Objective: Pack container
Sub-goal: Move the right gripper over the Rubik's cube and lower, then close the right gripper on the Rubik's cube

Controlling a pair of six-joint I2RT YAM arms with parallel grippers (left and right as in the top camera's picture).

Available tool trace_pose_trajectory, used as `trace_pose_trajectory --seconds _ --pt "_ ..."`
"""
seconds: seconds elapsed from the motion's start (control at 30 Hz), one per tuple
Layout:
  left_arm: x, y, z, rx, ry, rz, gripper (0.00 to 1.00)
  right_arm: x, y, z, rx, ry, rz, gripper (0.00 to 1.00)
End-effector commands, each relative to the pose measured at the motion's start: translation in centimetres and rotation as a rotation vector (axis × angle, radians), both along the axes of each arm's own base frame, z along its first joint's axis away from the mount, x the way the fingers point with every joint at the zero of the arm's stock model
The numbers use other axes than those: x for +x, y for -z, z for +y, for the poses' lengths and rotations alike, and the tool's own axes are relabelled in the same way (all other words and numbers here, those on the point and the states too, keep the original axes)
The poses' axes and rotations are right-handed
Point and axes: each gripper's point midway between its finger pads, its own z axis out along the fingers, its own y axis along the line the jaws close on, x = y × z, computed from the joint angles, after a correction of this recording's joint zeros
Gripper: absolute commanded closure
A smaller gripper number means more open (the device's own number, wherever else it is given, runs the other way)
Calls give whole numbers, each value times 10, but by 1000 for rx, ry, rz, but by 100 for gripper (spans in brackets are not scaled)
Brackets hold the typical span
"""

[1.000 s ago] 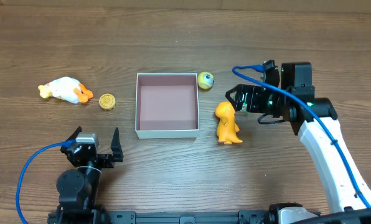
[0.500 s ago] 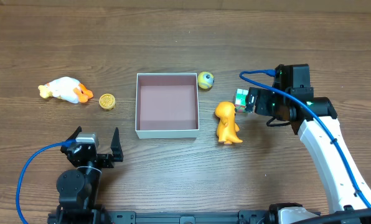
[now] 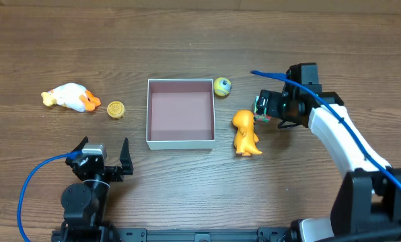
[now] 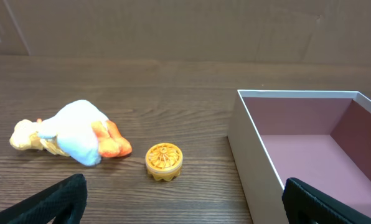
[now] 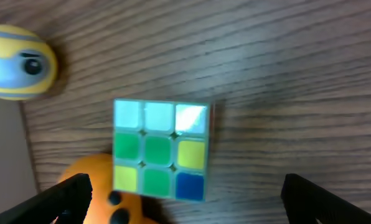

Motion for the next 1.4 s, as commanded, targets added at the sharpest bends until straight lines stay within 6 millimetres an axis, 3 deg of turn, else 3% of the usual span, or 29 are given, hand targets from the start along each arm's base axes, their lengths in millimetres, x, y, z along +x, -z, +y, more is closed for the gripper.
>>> trace_pose_trajectory --seconds 0.0,0.2,0.4,0.67,1.03,1.37 --pt "0 -1 -1 6 10 -6 0 21 -16 -3 -15 21 -67 0" --pt "0 -1 -1 6 10 -6 0 33 -18 -5 -23 30 -114 0" --pt "0 -1 -1 6 10 -6 0 30 11 -5 -9 78 -31 0" --pt "0 -1 -1 6 10 -6 0 36 15 -2 4 85 -41 0" --pt "0 -1 -1 6 10 -6 0 29 29 25 15 17 -1 0" --pt "0 -1 -1 6 10 -6 0 22 33 14 -39 36 30 28"
